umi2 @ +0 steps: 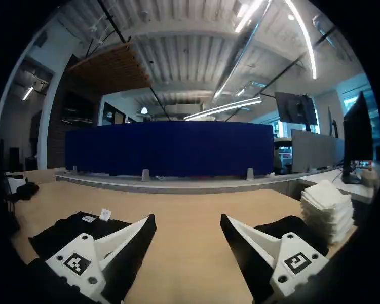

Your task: Fold towel

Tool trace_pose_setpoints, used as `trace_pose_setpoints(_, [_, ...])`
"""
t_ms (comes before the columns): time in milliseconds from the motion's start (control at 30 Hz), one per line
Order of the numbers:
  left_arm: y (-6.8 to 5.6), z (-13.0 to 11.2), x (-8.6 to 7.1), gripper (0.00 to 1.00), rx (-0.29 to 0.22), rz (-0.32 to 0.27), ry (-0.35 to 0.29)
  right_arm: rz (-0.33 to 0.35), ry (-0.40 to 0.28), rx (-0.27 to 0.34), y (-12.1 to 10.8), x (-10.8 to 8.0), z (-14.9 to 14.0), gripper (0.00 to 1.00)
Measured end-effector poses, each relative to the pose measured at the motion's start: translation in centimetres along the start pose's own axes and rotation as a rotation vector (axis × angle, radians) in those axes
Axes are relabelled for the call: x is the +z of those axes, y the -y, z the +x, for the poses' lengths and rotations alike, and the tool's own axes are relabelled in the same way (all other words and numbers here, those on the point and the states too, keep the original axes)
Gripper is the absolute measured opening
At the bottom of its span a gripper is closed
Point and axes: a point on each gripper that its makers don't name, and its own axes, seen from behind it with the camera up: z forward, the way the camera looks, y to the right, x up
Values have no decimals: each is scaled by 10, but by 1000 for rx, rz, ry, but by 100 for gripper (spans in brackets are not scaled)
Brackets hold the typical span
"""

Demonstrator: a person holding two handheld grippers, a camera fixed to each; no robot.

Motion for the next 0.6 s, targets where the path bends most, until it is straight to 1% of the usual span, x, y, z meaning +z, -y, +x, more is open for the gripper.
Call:
trace_pose_setpoints(100, [0,-1,0,95,1,1,0,0,0,0,0,0,1,100])
trace_pose_setpoints(267, [3,-2,1,95,0,18,-1,7,1,1,2,-1,2,100])
trace_pose_setpoints(400, [4,-3,1,95,-4,29,8,13,22,7,2,-3,0,100])
trace_pose_setpoints(500, [3,8,-1,95,-9,27,11,11,25,12,1,-6,13,100])
trace_pose_setpoints(600, [0,29,-3,95,-16,20,-6,4,4,7,-2,-9,35,100])
